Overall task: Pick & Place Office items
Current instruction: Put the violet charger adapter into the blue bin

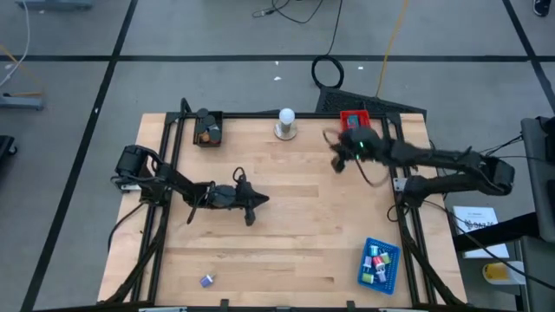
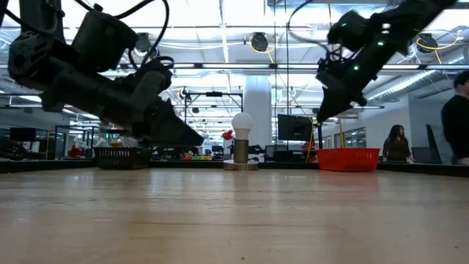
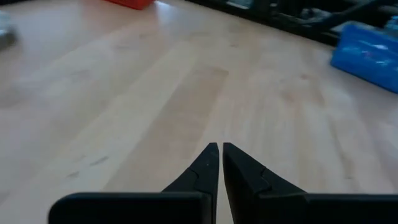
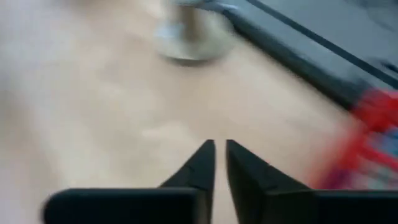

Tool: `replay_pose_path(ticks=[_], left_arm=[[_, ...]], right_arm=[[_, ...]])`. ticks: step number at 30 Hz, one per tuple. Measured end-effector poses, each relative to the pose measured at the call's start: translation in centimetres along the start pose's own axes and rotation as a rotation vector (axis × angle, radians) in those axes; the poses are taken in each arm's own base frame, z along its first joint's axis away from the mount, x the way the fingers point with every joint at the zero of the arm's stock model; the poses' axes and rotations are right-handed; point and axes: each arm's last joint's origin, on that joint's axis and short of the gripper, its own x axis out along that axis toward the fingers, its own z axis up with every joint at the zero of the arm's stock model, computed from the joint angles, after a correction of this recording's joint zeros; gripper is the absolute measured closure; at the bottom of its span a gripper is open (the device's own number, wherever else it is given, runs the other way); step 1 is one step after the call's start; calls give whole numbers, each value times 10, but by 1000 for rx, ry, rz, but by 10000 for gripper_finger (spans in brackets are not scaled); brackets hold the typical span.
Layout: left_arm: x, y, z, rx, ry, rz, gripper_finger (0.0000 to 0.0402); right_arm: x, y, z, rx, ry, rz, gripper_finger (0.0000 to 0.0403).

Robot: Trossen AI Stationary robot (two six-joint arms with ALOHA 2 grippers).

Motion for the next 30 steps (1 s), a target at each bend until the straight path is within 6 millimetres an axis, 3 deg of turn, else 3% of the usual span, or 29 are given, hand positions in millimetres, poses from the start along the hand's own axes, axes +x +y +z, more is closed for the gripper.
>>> replay_pose_path(ticks=[3,7,12,16,20,30], left_arm=[[4,-3,5,12,-1,-55,376],[7,-9,10,44,-16,-86,376],[10,-15,17,52,-37,-114,376],[13,-21,22,49,-52,-144,376],[13,-27,26,4,-62,-166,377],[15,-49,30,-6,9,-188,398]], right_arm=[[-1,19,-26,-95,-124,214,397],[-7,39,-56,-176,-327,496,387],[-18,49,-82,-203,-489,639,399],[-19,51,-101,-232,-474,676,399],[-23,54,-111,-243,-494,724,402],[-37,58,-112,-326,-694,769,402]])
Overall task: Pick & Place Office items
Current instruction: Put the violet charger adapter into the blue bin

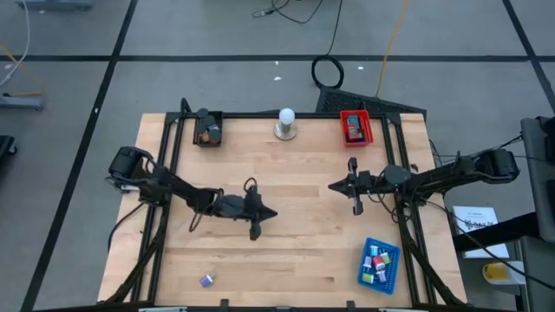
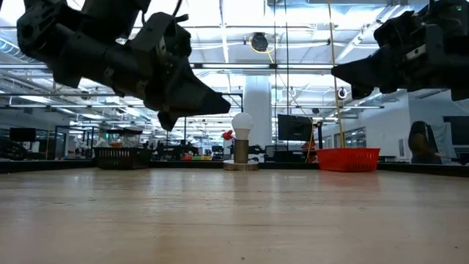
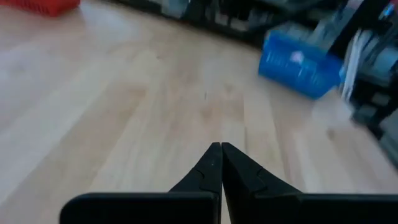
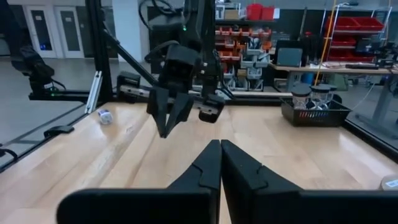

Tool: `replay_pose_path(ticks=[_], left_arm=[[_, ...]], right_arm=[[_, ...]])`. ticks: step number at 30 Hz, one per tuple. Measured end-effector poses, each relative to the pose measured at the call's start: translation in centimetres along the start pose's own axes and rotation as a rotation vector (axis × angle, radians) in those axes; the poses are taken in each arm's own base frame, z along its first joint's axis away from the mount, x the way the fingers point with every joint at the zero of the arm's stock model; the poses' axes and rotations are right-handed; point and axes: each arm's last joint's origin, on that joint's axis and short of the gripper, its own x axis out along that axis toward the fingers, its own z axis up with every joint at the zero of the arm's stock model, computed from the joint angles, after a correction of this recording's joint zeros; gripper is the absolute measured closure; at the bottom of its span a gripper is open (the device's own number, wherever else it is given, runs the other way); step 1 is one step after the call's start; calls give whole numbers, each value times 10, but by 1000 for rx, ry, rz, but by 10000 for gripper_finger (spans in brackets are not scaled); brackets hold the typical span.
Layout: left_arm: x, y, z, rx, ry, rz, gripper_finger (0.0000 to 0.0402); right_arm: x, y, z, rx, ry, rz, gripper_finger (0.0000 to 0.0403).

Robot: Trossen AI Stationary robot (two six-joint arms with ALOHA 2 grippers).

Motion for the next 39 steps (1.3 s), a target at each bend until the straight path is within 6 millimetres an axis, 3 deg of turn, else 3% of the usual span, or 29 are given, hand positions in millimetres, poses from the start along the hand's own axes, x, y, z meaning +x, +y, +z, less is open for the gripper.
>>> replay_pose_path(ticks=[4,8,12,21,28,35,39], left_arm=[[-3,-16,5,25,172,55,396],[-19,-44,24,36,359,149,398],[-39,-73,29,-35,520,165,393],[-82,-130,7,-340,872,86,297],[-115,-179,-5,-452,994,130,210],[-120,-207,-24,-469,1063,317,158],[-112,-207,-40,-497,1069,443,125]], right_arm=[[0,0,-1,-7,4,0,402],[0,0,0,-9,1,-1,402],[0,0,0,-10,-4,-1,402],[0,0,0,-8,-5,-2,402],[0,0,0,1,2,-4,402],[0,0,-1,1,7,-4,402],[0,0,-1,2,8,-4,402]])
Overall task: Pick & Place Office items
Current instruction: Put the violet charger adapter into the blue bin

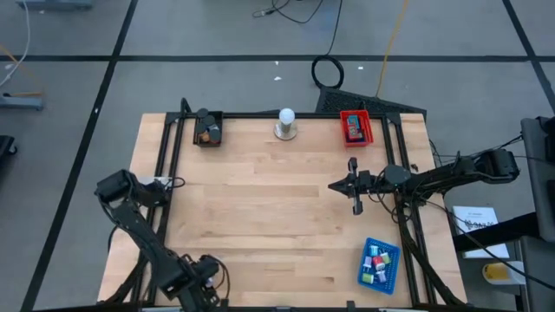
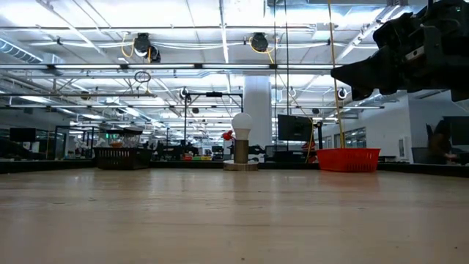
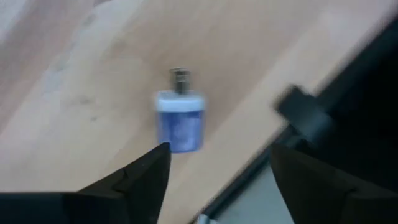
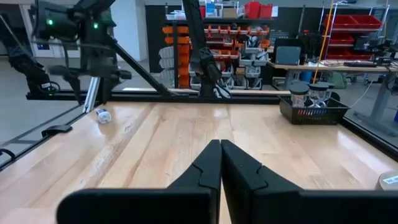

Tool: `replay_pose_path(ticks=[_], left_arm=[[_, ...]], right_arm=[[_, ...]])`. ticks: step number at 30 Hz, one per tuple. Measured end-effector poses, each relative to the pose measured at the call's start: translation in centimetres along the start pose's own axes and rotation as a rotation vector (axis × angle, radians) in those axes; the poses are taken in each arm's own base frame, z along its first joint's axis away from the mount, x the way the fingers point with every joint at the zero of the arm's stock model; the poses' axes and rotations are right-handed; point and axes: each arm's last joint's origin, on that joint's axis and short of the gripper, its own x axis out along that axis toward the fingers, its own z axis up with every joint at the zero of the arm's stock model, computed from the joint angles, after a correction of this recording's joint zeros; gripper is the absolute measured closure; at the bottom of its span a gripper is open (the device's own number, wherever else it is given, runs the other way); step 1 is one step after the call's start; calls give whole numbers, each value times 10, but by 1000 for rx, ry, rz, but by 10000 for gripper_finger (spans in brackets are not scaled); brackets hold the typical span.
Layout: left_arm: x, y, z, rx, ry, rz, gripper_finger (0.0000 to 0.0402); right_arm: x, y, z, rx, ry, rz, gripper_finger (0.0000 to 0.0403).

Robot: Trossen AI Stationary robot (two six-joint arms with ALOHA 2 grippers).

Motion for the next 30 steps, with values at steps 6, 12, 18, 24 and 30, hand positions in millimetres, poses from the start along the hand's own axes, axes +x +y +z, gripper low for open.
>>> replay_pose_path(ticks=[6,12,18,24,30], left_arm=[[17,1,2,-18,-32,61,80],[33,0,2,15,-45,102,79],[45,2,-4,49,19,145,131],[45,4,-8,77,17,164,225],[30,10,5,177,-82,203,267]], right_arm=[[0,0,0,18,3,0,402],[0,0,0,19,4,0,402],[0,0,0,19,4,0,402],[0,0,-1,19,10,0,402],[0,0,-1,20,12,0,402]])
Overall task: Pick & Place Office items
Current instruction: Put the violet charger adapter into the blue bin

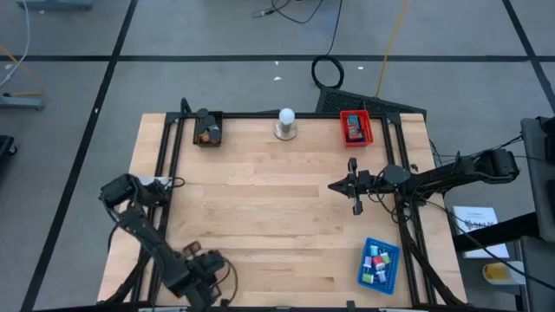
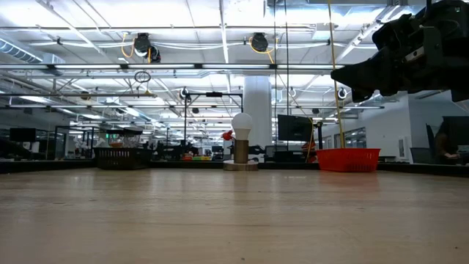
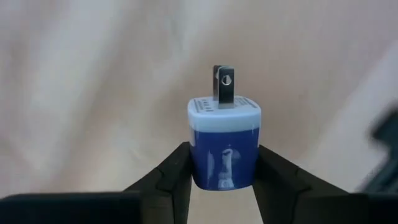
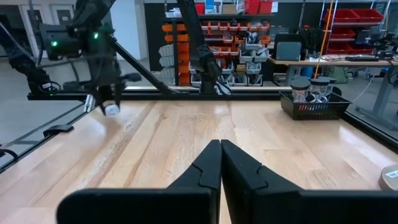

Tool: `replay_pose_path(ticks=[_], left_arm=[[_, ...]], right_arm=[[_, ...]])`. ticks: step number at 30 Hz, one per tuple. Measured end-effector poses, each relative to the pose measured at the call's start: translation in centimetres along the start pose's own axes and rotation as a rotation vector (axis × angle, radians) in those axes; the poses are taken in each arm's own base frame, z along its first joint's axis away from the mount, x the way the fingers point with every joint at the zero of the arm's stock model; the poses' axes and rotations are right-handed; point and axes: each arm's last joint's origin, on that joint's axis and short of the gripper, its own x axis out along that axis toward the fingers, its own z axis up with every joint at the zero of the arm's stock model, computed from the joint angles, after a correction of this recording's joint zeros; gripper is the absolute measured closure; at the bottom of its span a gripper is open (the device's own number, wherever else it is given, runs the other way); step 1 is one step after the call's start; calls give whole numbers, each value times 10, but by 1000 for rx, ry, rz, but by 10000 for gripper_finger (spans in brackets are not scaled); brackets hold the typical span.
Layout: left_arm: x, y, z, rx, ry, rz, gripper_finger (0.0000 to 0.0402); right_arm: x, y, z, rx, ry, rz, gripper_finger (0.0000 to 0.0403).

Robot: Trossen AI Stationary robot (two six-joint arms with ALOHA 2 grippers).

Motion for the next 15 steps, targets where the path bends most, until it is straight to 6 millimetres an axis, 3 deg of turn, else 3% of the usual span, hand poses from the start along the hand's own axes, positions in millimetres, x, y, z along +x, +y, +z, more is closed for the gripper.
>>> replay_pose_path(ticks=[6,15], left_arm=[[-20,14,61,125,-287,18,267],[5,35,197,426,-514,-75,267]], right_arm=[[0,0,0,0,0,0,402],[0,0,0,8,-1,0,402]])
